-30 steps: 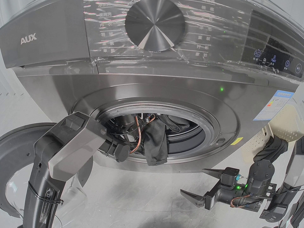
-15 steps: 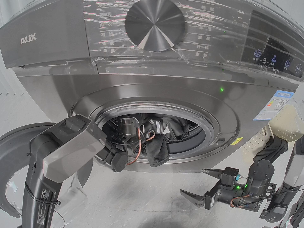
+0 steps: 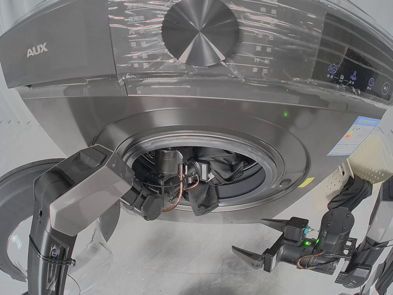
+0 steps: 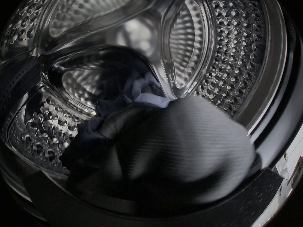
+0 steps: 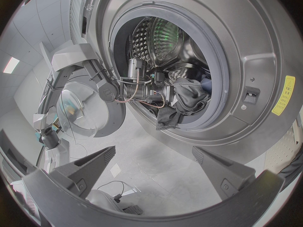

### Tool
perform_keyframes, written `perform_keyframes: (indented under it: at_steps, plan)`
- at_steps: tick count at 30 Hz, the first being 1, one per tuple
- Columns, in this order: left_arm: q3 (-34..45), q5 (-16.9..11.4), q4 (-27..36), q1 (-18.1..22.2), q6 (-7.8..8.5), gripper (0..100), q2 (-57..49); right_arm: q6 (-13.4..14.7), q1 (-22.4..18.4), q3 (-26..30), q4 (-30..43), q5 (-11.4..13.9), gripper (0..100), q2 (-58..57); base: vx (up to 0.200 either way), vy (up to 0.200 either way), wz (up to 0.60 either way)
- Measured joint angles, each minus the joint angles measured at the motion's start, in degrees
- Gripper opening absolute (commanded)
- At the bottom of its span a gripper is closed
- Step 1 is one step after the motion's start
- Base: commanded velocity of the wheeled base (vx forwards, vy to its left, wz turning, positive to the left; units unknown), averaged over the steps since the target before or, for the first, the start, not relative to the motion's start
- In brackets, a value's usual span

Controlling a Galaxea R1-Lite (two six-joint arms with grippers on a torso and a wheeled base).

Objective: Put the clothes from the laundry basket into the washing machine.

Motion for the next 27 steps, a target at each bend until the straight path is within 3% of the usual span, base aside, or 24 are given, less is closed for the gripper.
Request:
perform_keyframes:
  at_steps: [4, 14, 15, 21, 27]
  plan:
    - [-4.7, 1.0, -0.2, 0.2, -0.90, 0, 1.6, 0.0, 0.0, 0.0, 0.0, 0.0, 100, 0.0, 0.000, 0.000, 0.00]
    - [-22.3, 8.2, -2.4, 0.9, -3.47, 0, 6.9, 0.0, 0.0, -0.1, 0.0, 0.0, 100, 0.0, 0.000, 0.000, 0.00]
    - [-23.6, 8.7, -2.5, 1.0, -3.61, 100, 7.4, 0.0, 0.0, -0.1, 0.0, 0.0, 100, 0.1, 0.000, 0.000, 0.00]
    - [-25.8, 9.6, -3.1, 1.1, -4.90, 100, 8.9, 0.0, 0.0, -0.2, 0.0, 0.0, 100, 0.2, 0.000, 0.000, 0.00]
    - [-17.6, 8.1, 0.1, 0.4, -5.69, 100, 6.6, 0.0, 0.0, -0.2, 0.0, 0.1, 100, 0.3, 0.000, 0.000, 0.00]
